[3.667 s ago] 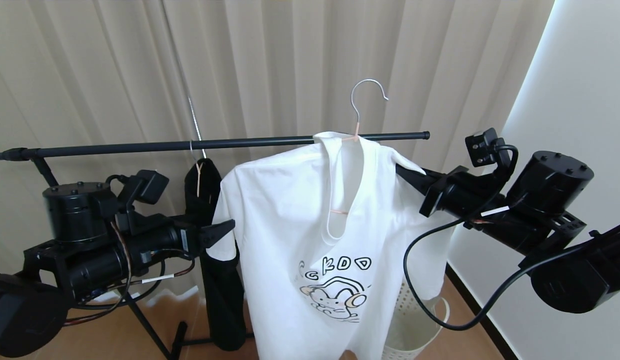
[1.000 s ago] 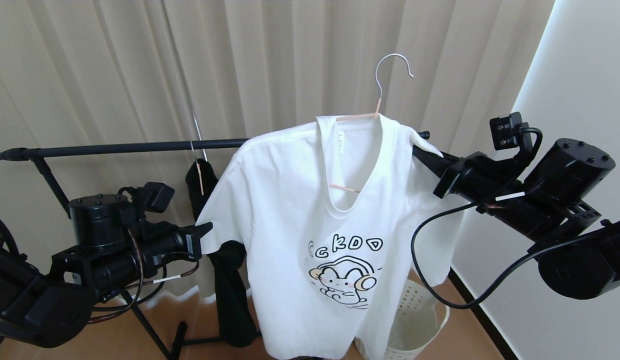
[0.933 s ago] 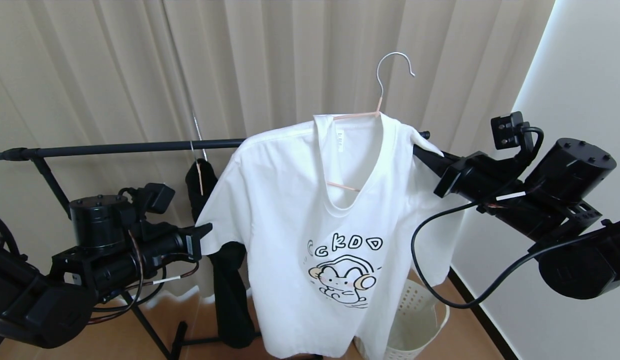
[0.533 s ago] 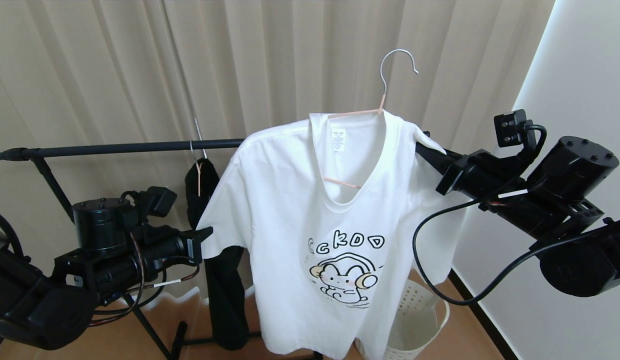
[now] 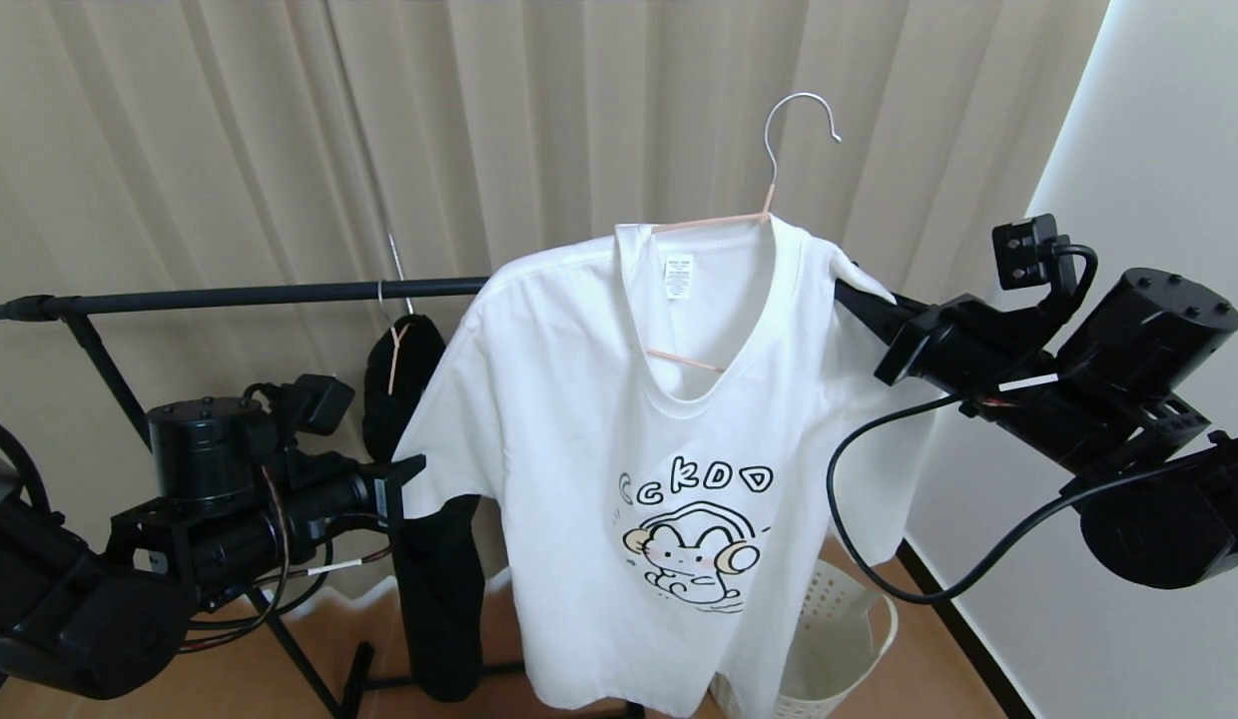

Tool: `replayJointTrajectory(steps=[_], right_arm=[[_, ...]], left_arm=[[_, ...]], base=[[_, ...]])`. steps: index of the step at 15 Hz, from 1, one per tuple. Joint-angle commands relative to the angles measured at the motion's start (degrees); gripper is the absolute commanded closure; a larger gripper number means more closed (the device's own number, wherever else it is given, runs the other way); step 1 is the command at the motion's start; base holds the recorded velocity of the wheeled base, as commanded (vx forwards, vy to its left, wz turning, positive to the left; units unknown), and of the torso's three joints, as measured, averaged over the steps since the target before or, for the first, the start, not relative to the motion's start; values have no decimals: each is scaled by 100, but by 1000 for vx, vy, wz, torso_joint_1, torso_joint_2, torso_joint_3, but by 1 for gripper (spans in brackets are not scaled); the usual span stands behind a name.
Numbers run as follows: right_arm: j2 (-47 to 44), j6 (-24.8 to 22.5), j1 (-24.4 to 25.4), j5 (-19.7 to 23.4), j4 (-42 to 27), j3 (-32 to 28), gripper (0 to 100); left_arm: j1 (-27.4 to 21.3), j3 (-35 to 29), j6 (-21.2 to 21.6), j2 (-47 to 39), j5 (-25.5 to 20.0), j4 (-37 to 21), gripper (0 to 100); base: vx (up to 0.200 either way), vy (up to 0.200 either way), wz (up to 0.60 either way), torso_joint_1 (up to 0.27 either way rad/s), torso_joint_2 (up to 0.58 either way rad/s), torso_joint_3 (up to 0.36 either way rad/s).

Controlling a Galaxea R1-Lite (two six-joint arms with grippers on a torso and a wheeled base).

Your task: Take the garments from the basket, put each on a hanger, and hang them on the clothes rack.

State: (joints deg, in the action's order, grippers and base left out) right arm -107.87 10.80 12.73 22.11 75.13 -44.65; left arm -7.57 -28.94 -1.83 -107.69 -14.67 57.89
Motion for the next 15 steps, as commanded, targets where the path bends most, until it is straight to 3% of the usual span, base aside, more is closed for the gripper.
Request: replayJointTrajectory(steps=[1,15], right_arm=[[3,1,2,3,2,1,100],[30,1,-69,3,2,-26,100]], left_arm=[[1,2,-2,-15,-1,3,100],[19,-24,7,-164,-1,3,100]], base=[[0,0,0,0,0,0],[0,0,0,0,0,0]])
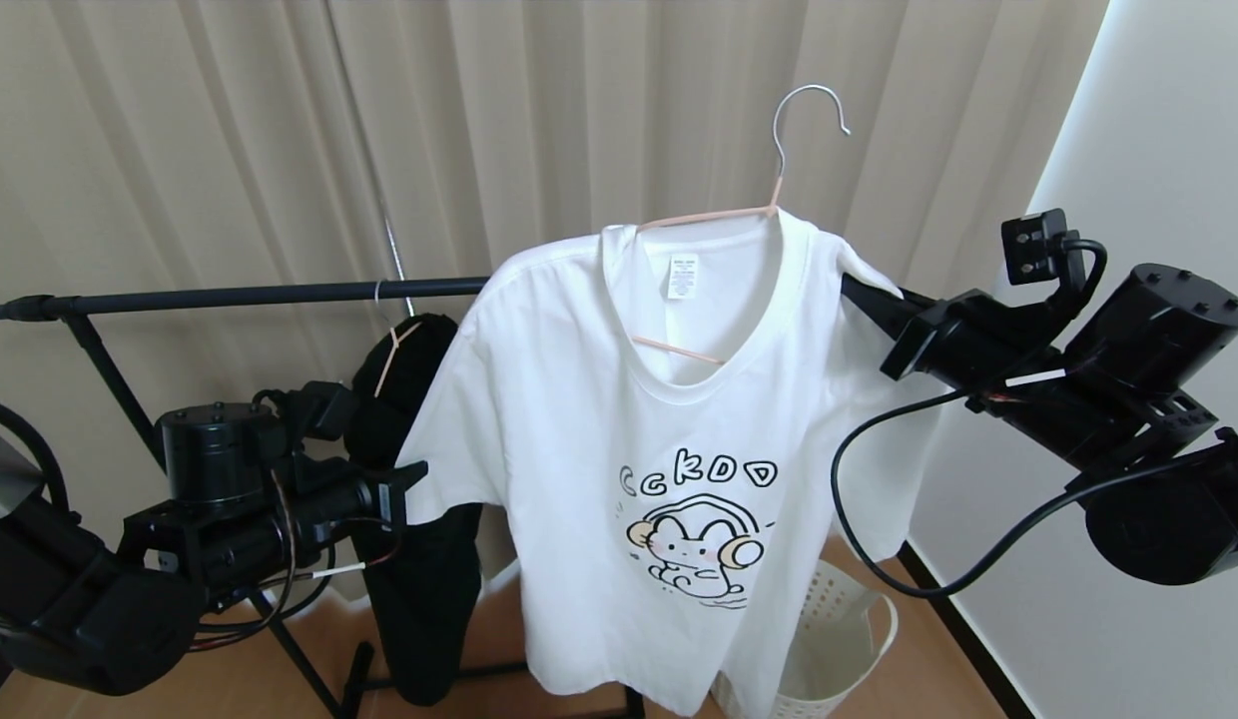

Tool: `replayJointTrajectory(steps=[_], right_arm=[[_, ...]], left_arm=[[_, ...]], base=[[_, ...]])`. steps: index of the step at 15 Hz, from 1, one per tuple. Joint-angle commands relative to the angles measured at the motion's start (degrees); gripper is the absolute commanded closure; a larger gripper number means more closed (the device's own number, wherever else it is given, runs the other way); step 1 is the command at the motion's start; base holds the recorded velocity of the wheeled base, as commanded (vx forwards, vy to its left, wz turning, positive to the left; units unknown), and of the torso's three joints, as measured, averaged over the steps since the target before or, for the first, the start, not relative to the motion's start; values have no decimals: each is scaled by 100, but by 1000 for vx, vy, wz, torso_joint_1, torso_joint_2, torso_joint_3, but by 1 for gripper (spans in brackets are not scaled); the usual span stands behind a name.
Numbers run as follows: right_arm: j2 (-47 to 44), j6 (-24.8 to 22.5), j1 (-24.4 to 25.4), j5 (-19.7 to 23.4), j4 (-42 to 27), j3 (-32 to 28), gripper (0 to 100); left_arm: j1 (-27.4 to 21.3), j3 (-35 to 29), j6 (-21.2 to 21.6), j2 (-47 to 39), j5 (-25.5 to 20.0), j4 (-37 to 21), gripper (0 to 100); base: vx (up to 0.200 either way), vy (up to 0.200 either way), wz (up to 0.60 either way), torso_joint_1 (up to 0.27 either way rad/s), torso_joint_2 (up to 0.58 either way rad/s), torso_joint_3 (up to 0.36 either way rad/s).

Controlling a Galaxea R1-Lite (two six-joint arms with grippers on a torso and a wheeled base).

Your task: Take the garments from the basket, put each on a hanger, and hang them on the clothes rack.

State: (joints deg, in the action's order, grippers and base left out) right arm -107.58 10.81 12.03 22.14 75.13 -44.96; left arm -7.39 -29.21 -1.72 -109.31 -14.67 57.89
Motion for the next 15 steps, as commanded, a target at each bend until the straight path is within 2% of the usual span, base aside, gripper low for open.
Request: replayJointTrajectory(steps=[1,2,3,11,13,15], right_arm=[[0,0,1,1,2,22,100],[-8,0,1,1,2,31,100],[-17,0,1,1,2,31,100],[-44,0,18,1,10,66,100],[-70,0,45,1,19,75,100],[-79,-9,62,1,19,110,100]], left_arm=[[0,3,-4,6,-1,3,100],[0,3,5,6,-1,11,100],[0,29,-4,6,-1,99,0],[-17,214,-92,209,-89,741,0],[-96,223,-391,762,-221,644,0],[-210,126,-470,1404,-221,-6,0]], base=[[0,0,0,0,0,0],[0,0,0,0,0,0],[0,0,0,0,0,0],[0,0,0,0,0,0],[0,0,0,0,0,0],[0,0,0,0,0,0]])
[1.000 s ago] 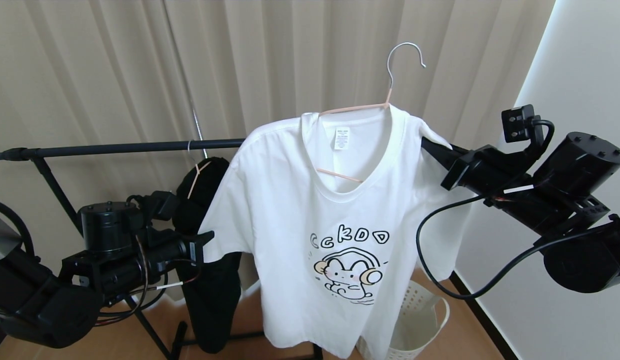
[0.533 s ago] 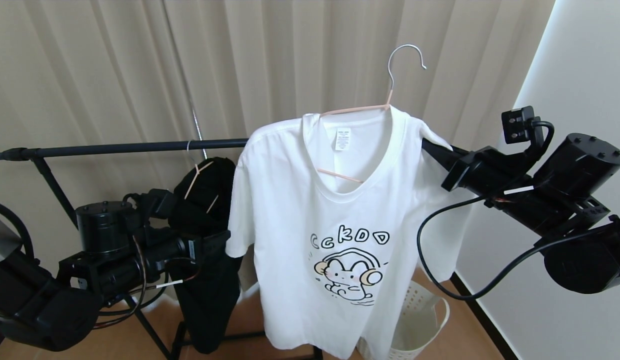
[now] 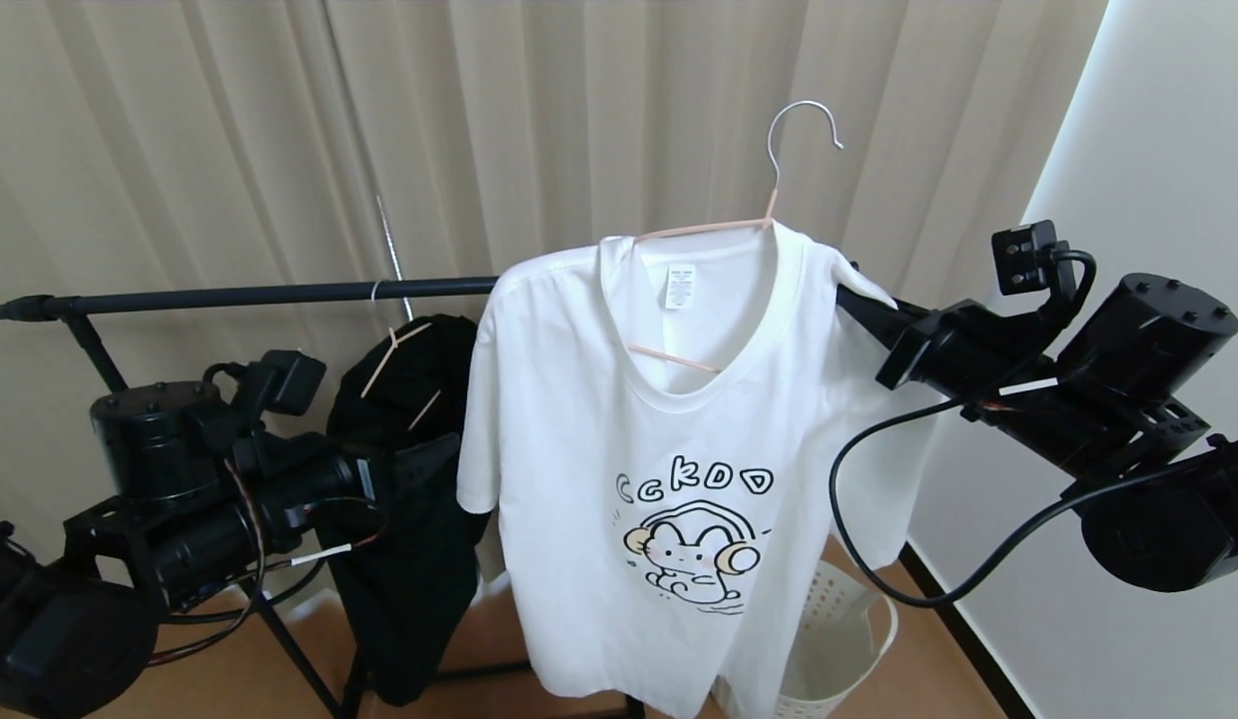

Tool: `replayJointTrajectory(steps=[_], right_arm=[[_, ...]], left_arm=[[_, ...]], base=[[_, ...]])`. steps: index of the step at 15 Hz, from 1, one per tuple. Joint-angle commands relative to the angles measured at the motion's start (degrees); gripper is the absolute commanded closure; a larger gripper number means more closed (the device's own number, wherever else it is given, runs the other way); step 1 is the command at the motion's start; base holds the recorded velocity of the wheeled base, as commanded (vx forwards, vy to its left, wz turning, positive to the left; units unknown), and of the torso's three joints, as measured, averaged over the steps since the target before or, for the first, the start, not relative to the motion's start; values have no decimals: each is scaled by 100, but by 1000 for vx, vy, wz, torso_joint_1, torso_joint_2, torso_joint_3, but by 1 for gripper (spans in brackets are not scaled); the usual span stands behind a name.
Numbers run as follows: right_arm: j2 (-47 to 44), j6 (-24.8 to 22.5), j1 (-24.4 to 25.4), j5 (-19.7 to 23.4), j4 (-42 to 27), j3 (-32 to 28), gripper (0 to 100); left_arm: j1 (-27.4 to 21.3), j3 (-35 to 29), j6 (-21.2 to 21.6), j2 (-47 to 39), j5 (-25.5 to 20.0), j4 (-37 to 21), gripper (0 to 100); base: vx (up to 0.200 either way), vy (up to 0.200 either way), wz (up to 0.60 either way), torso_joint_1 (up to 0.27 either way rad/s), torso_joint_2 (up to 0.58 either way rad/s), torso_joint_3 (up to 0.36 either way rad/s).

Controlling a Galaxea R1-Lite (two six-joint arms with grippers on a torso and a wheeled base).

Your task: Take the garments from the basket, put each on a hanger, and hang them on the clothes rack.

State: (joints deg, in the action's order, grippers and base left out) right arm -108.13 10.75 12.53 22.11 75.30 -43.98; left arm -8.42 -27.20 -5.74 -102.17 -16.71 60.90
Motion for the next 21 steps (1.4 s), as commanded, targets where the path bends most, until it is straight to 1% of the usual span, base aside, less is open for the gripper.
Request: replayJointTrajectory(steps=[1,2,3,4,5,6,7,8,9,10,11,12,15,18,21], right_arm=[[-24,-3,30,3,2,30,100],[-68,-3,100,3,11,57,100],[-94,-3,127,3,20,83,100],[-147,-29,267,-5,46,162,100],[-156,-29,346,-14,46,180,100],[-147,-29,382,-14,55,188,100],[-147,-29,390,-14,55,197,100],[-147,-38,399,-14,64,250,100],[-147,-38,399,-14,72,259,100],[-147,-38,399,-14,72,268,100],[-147,-38,426,-14,72,268,100],[-147,-38,452,-14,72,276,100],[-112,-38,487,-14,81,311,100],[-77,-47,513,-14,90,364,100],[-33,-47,522,-14,90,382,100]], left_arm=[[-160,-304,-85,1208,-16,-1125,0],[-195,-603,-208,1612,-16,-1880,0],[-212,-717,-270,1735,-16,-2144,0],[-353,-1306,-498,2052,-16,-3172,0],[-476,-1666,-507,2078,1,-3761,0],[-652,-1938,-516,2078,19,-4192,0],[-757,-2070,-516,2078,37,-4377,0],[-1109,-2483,-524,2061,45,-4930,0],[-1223,-2606,-533,2052,54,-5080,0],[-1566,-2914,-639,1990,186,-5414,0],[-1768,-3125,-709,1885,353,-5572,0],[-1865,-3222,-718,1815,432,-5642,0],[-2260,-3600,-806,1402,485,-5669,0],[-2374,-3986,-832,1085,485,-5669,0],[-2418,-4215,-894,821,494,-5669,0]], base=[[0,0,0,0,0,0],[0,0,0,0,0,0],[0,0,0,0,0,0],[0,0,0,0,0,0],[0,0,0,0,0,0],[0,0,0,0,0,0],[0,0,0,0,0,0],[0,0,0,0,0,0],[0,0,0,0,0,0],[0,0,0,0,0,0],[0,0,0,0,0,0],[0,0,0,0,0,0],[0,0,0,0,0,0],[0,0,0,0,0,0],[0,0,0,0,0,0]])
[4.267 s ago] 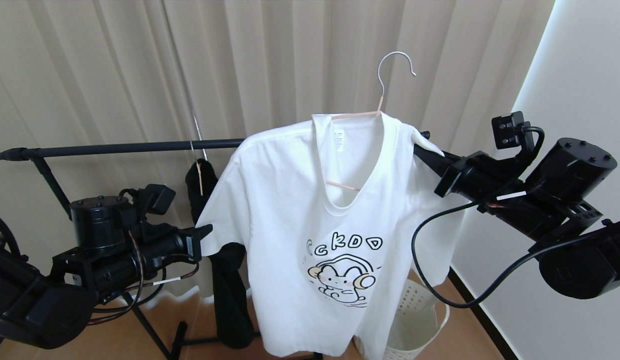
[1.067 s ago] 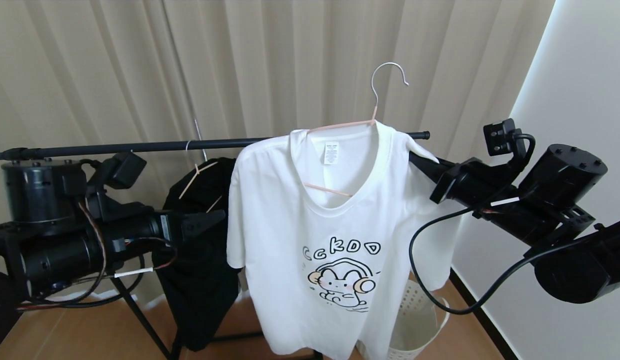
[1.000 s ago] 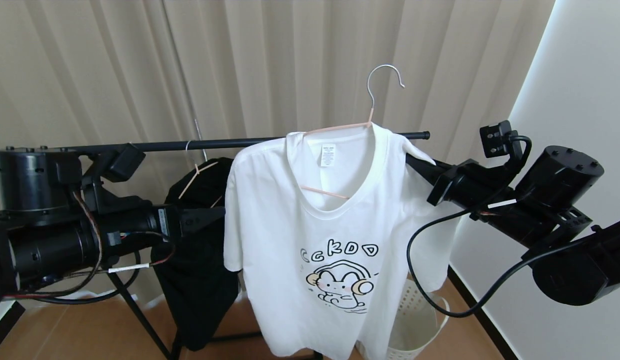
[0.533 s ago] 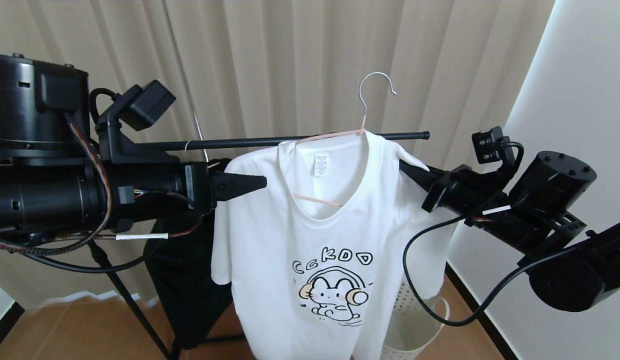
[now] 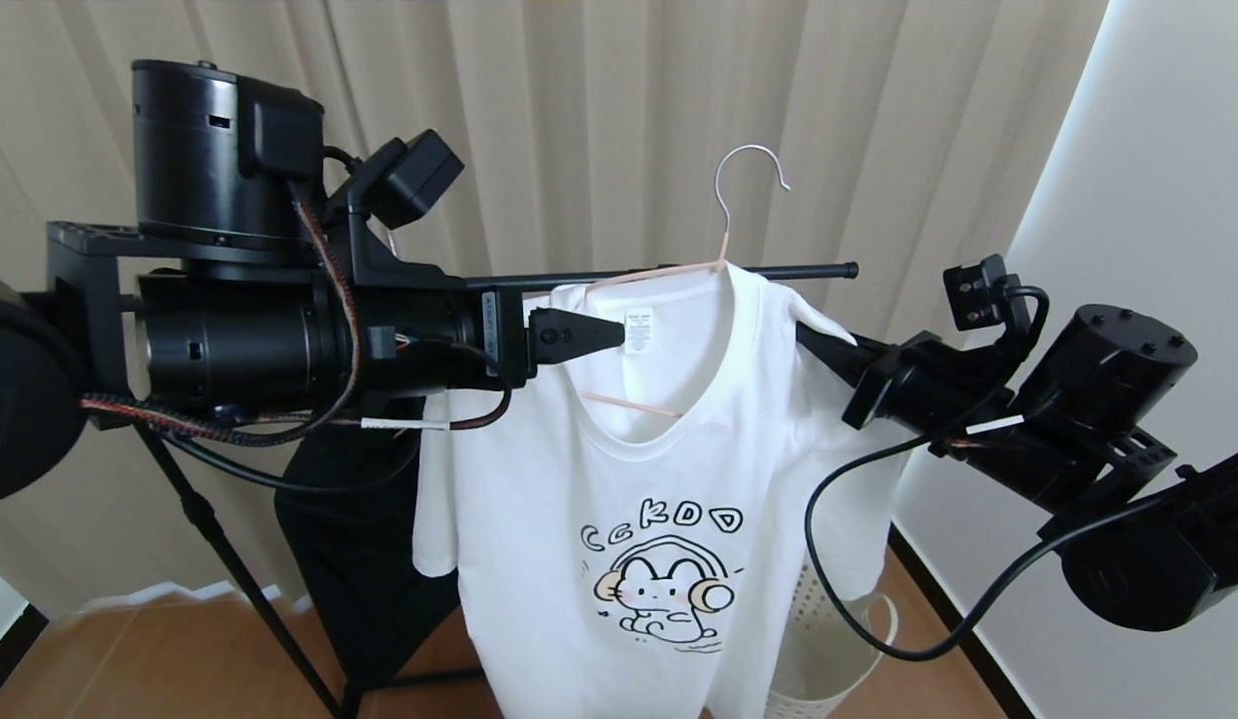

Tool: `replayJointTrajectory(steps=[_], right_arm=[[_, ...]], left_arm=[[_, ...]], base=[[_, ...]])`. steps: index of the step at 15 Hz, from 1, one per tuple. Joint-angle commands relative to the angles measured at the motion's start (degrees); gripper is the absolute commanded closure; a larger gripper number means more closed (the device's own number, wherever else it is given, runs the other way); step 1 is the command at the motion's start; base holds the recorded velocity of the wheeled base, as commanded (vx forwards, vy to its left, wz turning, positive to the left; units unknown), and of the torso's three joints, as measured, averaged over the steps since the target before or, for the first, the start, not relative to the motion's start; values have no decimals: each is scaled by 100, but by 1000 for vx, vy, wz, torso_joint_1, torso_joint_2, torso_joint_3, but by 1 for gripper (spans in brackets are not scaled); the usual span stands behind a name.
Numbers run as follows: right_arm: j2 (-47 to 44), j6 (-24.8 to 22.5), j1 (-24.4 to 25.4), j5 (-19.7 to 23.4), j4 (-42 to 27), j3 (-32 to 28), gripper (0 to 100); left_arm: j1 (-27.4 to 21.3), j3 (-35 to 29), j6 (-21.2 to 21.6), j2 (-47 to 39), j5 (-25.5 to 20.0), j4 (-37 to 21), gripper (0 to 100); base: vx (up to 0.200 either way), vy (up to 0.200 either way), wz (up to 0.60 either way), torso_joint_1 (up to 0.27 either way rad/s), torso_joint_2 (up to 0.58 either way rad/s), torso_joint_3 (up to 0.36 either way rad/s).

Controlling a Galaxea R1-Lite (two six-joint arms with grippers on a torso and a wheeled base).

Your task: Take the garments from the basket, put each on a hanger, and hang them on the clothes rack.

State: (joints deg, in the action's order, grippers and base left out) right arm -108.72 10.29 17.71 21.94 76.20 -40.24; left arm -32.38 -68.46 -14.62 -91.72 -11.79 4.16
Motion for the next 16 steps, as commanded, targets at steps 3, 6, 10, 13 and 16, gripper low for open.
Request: replayJointTrajectory(steps=[3,6,10,13,16], right_arm=[[52,-1,13,3,0,16,100],[61,-9,74,3,9,60,100],[79,-80,83,3,0,95,100],[70,-97,92,3,0,104,100],[43,-247,118,12,0,148,100]], left_arm=[[-23,-194,-50,-320,1,15,0],[-23,-405,-226,-408,1,33,0],[-32,-475,-287,-417,-16,41,0],[-76,-554,-287,-408,-16,41,0],[-93,-677,-287,-425,-34,41,0]], base=[[0,0,0,0,0,0],[0,0,0,0,0,0],[0,0,0,0,0,0],[0,0,0,0,0,0],[0,0,0,0,0,0]])
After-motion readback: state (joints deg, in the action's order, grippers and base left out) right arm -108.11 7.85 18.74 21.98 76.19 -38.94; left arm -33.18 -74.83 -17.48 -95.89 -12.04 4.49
